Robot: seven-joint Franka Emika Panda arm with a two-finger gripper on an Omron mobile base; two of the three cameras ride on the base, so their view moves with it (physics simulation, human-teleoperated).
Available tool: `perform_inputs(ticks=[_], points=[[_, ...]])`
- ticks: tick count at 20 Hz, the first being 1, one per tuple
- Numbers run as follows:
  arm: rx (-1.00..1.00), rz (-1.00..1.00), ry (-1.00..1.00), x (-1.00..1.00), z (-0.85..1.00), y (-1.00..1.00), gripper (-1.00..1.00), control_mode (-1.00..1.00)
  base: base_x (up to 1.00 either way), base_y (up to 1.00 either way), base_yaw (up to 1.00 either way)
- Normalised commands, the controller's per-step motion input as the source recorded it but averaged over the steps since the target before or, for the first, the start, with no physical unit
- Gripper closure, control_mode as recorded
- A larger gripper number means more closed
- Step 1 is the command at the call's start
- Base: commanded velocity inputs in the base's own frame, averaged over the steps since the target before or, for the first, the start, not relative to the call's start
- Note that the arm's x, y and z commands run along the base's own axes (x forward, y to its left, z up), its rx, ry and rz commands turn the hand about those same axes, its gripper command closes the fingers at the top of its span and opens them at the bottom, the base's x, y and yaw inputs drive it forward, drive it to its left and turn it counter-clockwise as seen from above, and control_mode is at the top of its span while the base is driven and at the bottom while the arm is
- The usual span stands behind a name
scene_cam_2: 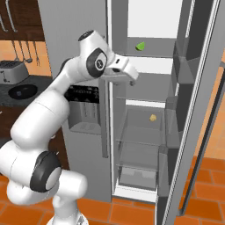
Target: Grab a lemon wedge from the fridge and one ice cube from the ice bowl, and put them in the glass of lemonade.
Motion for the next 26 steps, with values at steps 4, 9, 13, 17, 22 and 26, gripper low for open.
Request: perform_inputs(ticks=[4, 9, 13, 17, 22, 26], points=[[0.81, 0.1, -0.13, -0.1, -0.99, 0.71, -1.0, -1.0, 0.0, 0.0, 0.0], [0.34, 0.23, -0.02, -0.73, -0.29, 0.52, -1.0, -1.0, 0.0, 0.0, 0.0], [-0.09, 0.36, 0.0, -1.0, 0.02, 0.6, -1.0, -1.0, 0.0, 0.0, 0.0], [-0.09, 0.27, 0.0, -0.96, 0.06, 0.61, -1.0, -1.0, 0.0, 0.0, 0.0], [-0.14, 0.06, -0.09, -0.62, 0.0, 0.2, -1.0, -1.0, 0.0, 0.0, 0.0], [-0.06, -0.01, -0.03, -0.1, 0.02, 0.19, -1.0, -1.0, 0.0, 0.0, 0.0]])
